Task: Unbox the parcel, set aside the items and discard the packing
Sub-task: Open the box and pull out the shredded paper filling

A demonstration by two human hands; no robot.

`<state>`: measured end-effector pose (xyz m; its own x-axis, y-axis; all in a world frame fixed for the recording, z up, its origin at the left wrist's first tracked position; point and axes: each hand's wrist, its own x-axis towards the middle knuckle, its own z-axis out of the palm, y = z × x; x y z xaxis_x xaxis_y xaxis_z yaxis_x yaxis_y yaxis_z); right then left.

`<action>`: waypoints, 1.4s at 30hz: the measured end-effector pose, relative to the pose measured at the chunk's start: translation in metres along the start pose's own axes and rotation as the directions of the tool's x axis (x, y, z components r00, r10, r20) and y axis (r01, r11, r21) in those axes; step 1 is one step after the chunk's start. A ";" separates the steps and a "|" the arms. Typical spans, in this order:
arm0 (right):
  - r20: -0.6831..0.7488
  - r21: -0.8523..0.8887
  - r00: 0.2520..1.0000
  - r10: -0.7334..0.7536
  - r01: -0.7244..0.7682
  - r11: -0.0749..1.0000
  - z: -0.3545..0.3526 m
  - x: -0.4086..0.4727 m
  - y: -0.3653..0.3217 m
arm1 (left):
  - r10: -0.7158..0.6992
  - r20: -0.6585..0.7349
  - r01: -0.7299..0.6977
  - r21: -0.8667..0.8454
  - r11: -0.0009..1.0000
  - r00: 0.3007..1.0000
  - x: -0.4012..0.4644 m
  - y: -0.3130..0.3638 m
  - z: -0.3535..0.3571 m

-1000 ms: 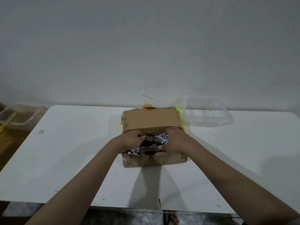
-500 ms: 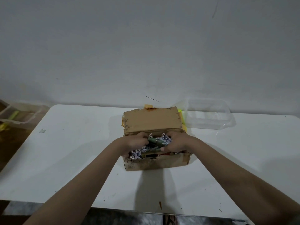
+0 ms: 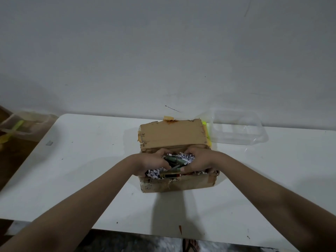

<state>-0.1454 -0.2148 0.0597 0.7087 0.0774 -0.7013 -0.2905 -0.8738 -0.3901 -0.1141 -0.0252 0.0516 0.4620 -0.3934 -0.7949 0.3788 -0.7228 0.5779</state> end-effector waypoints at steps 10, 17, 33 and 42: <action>0.066 0.331 0.991 -0.113 0.085 0.940 0.011 0.012 0.011 | 0.061 0.043 -0.060 -0.007 0.998 0.997 0.009 -0.009 0.004; 0.053 0.570 0.976 -0.212 0.145 0.809 0.021 0.022 0.026 | 0.176 0.033 -0.171 -0.130 0.977 0.984 0.008 -0.019 0.003; 0.099 0.710 0.968 -0.230 0.094 0.698 0.029 0.037 0.029 | 0.156 -0.013 -0.147 -0.424 0.894 0.988 0.020 -0.025 0.008; -0.014 0.779 0.942 -0.335 0.220 0.587 0.022 0.018 0.022 | 0.232 -0.027 -0.206 -0.568 0.797 0.972 0.005 -0.021 0.010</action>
<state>-0.1533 -0.2227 0.0258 0.7739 0.3591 -0.5216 -0.5152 -0.1221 -0.8484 -0.1278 -0.0180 0.0341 0.5586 -0.5350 -0.6338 0.6620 -0.1727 0.7293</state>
